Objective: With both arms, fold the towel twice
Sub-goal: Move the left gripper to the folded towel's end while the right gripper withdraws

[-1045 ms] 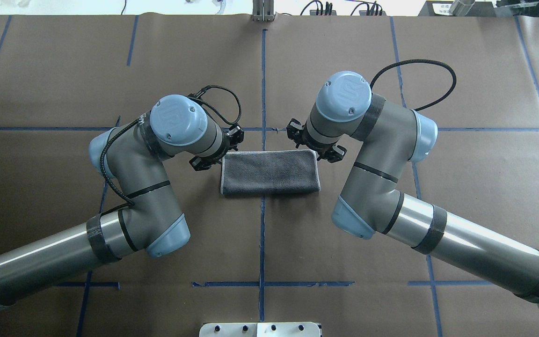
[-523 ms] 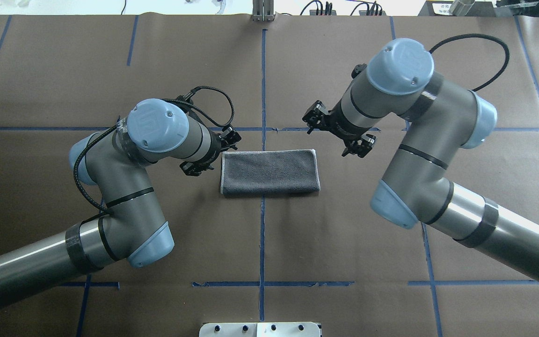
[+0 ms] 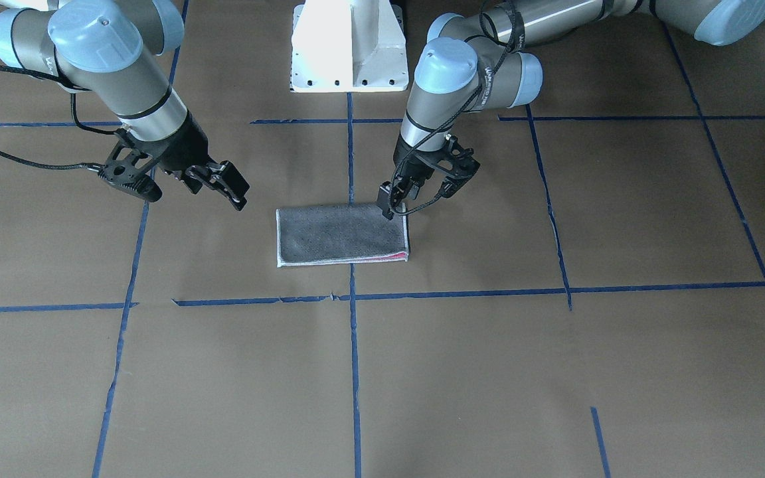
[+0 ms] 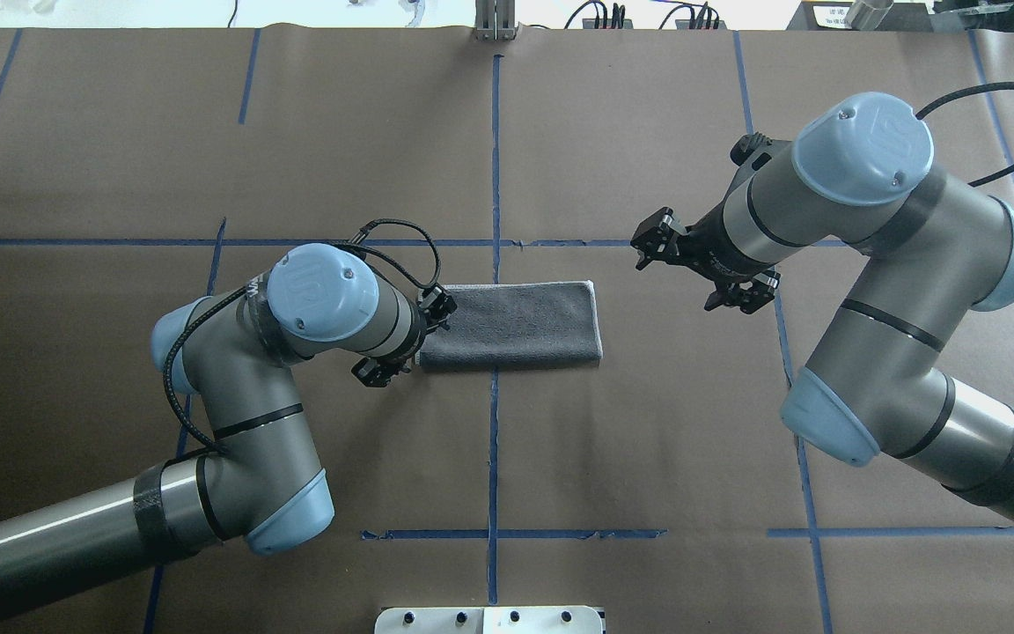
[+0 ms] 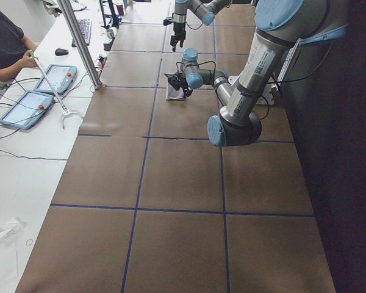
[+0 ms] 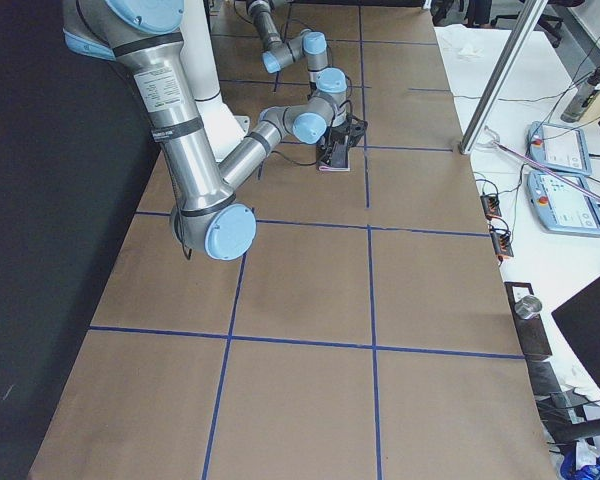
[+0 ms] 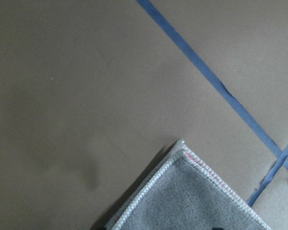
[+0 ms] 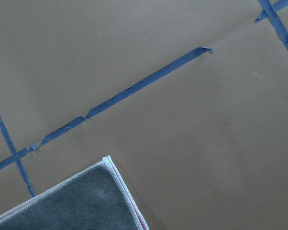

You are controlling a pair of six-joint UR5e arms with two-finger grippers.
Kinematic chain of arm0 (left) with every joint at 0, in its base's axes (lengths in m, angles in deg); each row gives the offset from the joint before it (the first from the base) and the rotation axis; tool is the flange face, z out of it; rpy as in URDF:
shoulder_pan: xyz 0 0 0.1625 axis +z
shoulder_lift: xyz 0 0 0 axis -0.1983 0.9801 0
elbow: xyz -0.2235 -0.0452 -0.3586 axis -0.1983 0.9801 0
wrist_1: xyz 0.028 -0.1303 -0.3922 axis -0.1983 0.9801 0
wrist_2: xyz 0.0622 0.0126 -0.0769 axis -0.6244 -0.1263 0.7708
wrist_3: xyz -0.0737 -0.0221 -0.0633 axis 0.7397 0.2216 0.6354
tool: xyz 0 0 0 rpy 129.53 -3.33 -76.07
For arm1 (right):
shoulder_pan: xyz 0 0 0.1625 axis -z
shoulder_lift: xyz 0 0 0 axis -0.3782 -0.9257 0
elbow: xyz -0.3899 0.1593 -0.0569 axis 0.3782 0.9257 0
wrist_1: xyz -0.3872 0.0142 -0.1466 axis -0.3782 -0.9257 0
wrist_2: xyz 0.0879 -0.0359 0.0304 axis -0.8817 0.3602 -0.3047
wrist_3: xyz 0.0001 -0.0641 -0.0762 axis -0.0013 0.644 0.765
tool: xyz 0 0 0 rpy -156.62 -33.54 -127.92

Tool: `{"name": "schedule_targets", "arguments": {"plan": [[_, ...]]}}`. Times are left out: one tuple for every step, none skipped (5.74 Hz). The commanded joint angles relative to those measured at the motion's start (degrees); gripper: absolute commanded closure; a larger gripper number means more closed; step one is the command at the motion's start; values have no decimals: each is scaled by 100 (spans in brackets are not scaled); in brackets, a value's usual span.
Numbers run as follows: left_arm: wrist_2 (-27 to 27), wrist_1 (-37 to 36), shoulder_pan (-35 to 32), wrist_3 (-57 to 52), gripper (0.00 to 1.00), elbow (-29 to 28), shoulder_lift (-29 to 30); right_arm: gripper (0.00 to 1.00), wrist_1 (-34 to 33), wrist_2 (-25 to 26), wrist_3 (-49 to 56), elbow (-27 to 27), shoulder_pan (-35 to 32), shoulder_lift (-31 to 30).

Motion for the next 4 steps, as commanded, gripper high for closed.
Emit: {"name": "schedule_targets", "arguments": {"plan": [[-8, -67, 144, 54, 22, -50, -53, 0, -9, 26, 18, -20, 18, 9], [-8, -75, 153, 54, 23, -59, -44, 0, -9, 34, 9, -20, 27, 10], [-17, -84, 153, 37, 26, -76, -44, 0, -9, 43, 9, -20, 27, 1], [-17, -84, 153, 28, 42, -94, -44, 0, -9, 43, 9, -20, 35, 18]]}}
